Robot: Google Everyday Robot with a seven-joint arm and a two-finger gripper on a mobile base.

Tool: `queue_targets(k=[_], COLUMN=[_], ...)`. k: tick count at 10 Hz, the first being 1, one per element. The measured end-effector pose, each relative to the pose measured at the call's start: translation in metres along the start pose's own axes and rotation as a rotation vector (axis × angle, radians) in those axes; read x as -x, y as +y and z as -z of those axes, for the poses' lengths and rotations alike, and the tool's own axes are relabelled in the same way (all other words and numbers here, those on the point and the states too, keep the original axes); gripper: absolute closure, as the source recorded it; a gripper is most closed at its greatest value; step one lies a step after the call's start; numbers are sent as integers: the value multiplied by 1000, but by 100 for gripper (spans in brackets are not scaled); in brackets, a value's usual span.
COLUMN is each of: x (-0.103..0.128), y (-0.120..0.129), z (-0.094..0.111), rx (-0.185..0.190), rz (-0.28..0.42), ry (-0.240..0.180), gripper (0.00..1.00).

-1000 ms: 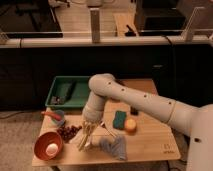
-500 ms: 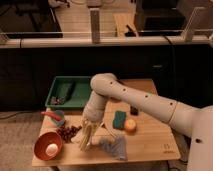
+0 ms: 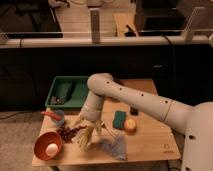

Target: Place banana in paper cup

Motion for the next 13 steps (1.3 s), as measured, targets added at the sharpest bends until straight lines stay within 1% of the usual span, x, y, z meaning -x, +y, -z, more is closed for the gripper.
queue_targets(k=[3,13], x=[-4,-4], y=[0,0], z=[2,2], rx=[5,6], rz=[-48,-48], ry=[28,28], gripper=[20,20])
